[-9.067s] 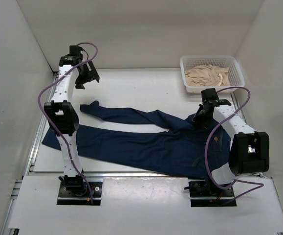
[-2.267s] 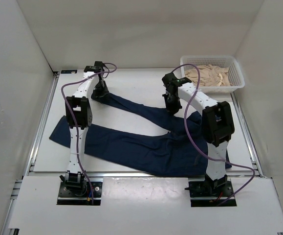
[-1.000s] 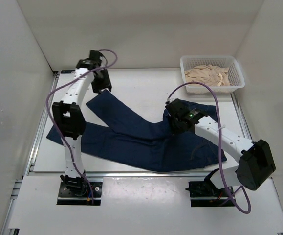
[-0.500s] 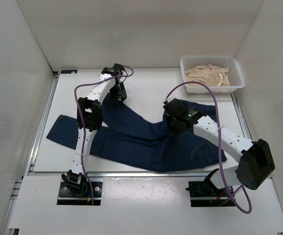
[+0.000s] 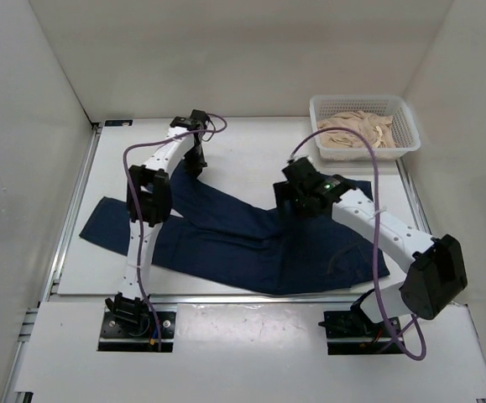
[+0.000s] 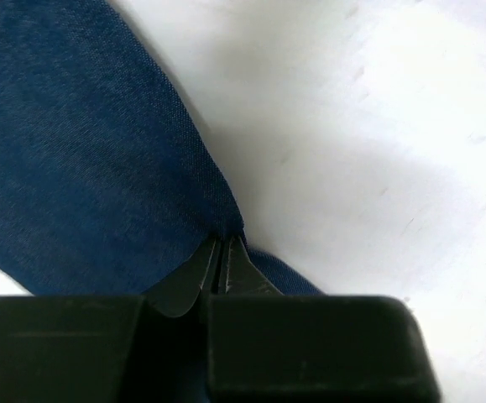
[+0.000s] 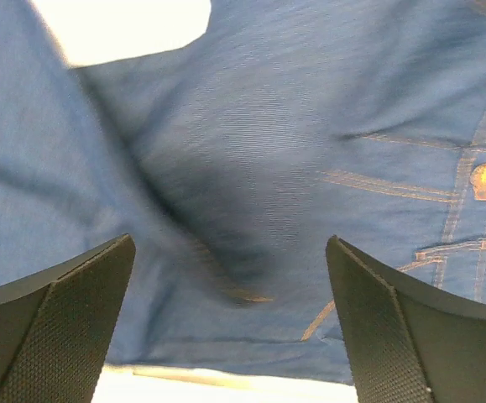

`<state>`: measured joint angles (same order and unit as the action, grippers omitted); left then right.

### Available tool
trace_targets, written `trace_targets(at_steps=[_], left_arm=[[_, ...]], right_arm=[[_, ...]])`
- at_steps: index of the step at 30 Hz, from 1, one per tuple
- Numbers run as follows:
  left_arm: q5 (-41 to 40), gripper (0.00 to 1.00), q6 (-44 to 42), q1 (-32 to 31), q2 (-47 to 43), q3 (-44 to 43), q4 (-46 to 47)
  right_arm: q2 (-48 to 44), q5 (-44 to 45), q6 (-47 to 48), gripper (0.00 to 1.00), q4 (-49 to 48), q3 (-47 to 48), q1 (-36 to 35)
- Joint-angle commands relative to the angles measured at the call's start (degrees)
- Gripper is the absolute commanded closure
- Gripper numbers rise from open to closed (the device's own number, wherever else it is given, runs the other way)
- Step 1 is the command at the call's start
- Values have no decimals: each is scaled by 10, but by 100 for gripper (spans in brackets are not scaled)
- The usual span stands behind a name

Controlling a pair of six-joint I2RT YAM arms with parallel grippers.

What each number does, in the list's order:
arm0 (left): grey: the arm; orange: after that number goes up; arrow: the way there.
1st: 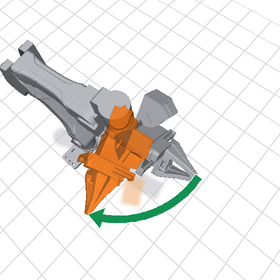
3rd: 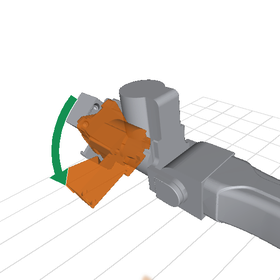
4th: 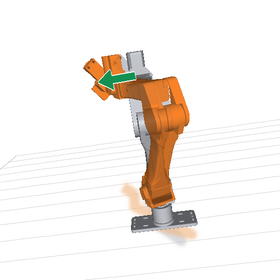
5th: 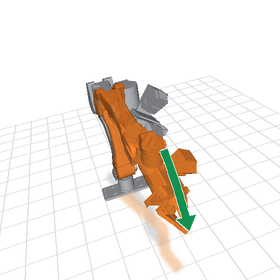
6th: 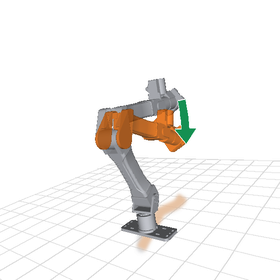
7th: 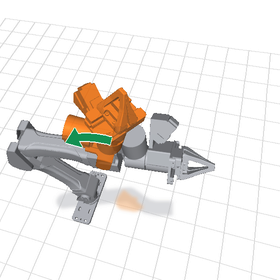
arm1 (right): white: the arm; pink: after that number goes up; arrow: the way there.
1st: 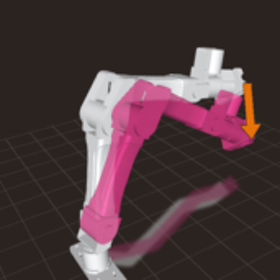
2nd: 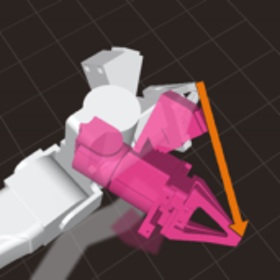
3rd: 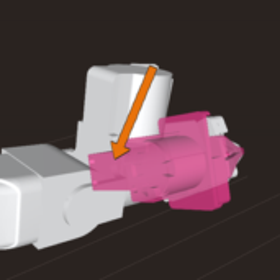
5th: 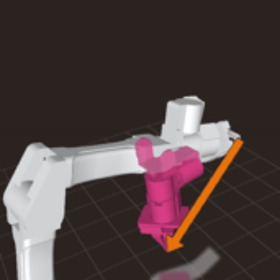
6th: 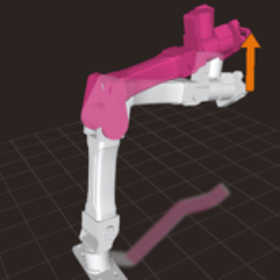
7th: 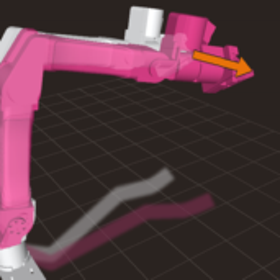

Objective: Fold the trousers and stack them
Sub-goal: Flatten the trousers out

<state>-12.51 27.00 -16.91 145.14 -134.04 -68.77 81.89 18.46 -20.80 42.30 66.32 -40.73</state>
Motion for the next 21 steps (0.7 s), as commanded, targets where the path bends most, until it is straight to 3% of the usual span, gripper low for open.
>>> trace_targets(at_steps=[1, 6, 7, 10, 14, 21], left_arm=[[11, 90, -6, 28, -128, 36, 31], [-27, 90, -6, 34, -206, 55, 44], [-32, 90, -6, 34, -213, 55, 44], [-32, 90, -6, 39, -226, 28, 44], [-32, 90, -12, 39, -232, -2, 22], [-32, 90, -17, 44, -251, -9, 15]], right_arm=[[-43, 57, -37, 0, 20, 35, 54], [-69, -66, -56, 4, 22, 15, 280], [-58, -114, -65, 6, 22, 15, 350], [-1, -198, -72, 10, 22, 16, 449], [89, -226, -78, 7, 22, 64, 481], [210, -272, -179, 2, -32, 148, 498]])
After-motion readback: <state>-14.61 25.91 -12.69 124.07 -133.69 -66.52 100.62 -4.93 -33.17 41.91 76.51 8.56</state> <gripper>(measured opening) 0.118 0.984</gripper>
